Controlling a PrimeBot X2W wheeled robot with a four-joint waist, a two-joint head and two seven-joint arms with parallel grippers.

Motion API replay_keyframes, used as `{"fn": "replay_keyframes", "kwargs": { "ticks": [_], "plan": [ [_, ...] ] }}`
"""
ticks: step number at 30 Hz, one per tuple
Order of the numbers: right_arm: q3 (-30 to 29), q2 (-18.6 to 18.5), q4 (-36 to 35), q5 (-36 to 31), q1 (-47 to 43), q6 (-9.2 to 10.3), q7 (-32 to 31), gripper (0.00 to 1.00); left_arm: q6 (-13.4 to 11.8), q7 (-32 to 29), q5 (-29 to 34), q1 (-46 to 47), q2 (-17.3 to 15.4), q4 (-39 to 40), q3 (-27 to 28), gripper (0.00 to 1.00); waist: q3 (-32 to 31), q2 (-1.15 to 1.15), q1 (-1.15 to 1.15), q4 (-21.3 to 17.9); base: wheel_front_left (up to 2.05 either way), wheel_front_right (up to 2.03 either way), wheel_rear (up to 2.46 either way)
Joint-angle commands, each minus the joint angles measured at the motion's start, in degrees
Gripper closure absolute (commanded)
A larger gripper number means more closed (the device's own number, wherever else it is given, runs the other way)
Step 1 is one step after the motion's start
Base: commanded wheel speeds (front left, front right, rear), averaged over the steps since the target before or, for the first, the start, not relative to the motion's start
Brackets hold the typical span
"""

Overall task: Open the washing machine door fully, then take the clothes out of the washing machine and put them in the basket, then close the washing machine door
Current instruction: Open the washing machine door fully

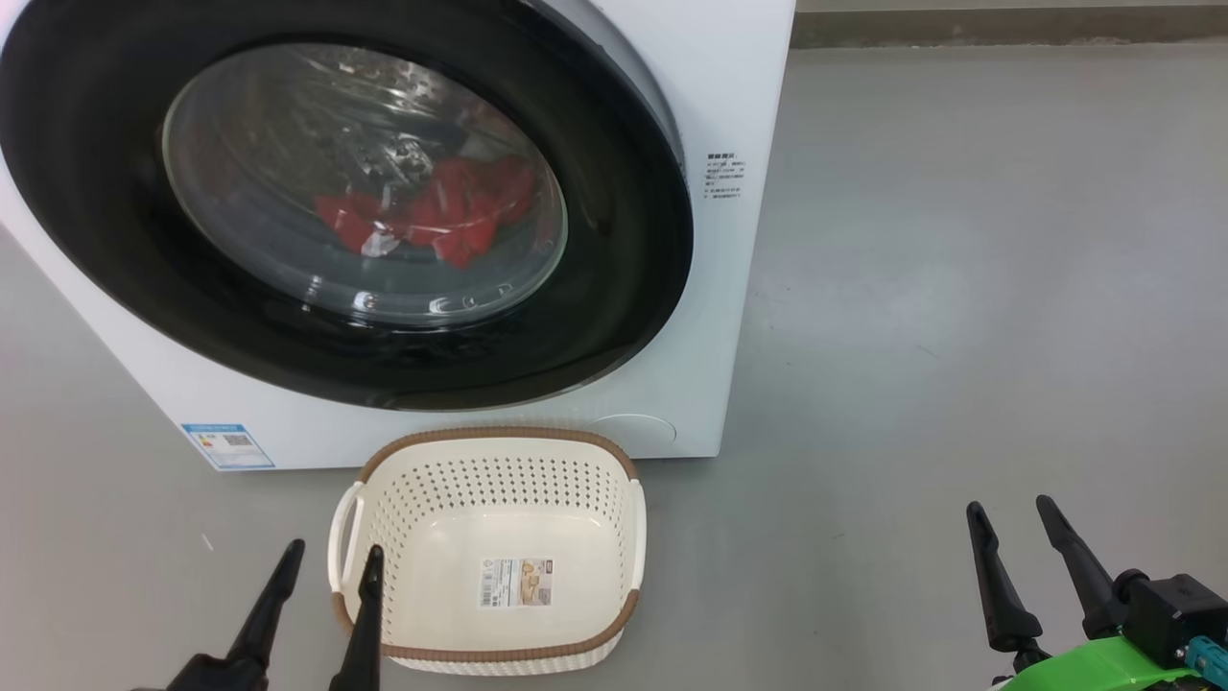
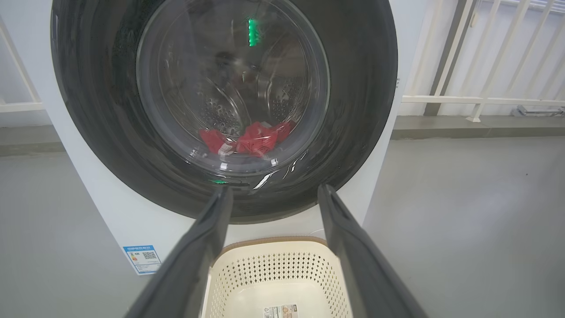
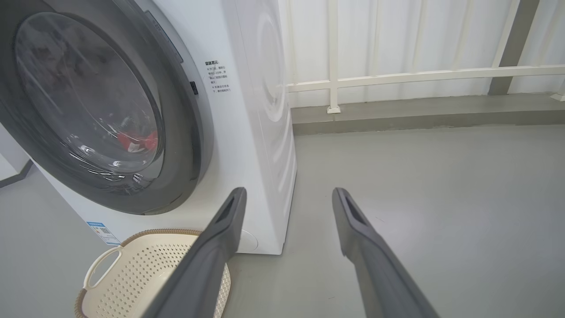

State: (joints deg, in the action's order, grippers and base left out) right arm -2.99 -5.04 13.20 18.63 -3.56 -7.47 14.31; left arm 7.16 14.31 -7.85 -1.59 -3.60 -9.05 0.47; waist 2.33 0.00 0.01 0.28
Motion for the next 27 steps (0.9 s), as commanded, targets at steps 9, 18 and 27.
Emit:
{"fn": "replay_keyframes", "kwargs": {
  "ticks": [9,18,27],
  "plan": [
    [-0.3,-0.4,-2.4,-0.9,1.6,-0.02,0.7,0.0,0.3,0.7,-2.9,1.2,0.0,0.2,3.4,0.0,0.4,0.0,0.0,-0.1,0.0,0.0,0.0],
    [-1.9,0.5,-4.6,-2.7,1.3,-0.02,0.7,0.0,0.3,0.7,-3.8,1.4,0.3,0.1,4.3,0.0,0.5,0.0,0.0,0.0,0.0,0.0,0.0],
    [0.1,1.3,-4.8,1.4,2.7,-0.02,0.7,0.85,0.3,0.7,-4.2,2.0,0.4,0.4,3.6,0.0,1.0,0.0,0.0,0.4,0.0,0.0,0.0]
  ]
}}
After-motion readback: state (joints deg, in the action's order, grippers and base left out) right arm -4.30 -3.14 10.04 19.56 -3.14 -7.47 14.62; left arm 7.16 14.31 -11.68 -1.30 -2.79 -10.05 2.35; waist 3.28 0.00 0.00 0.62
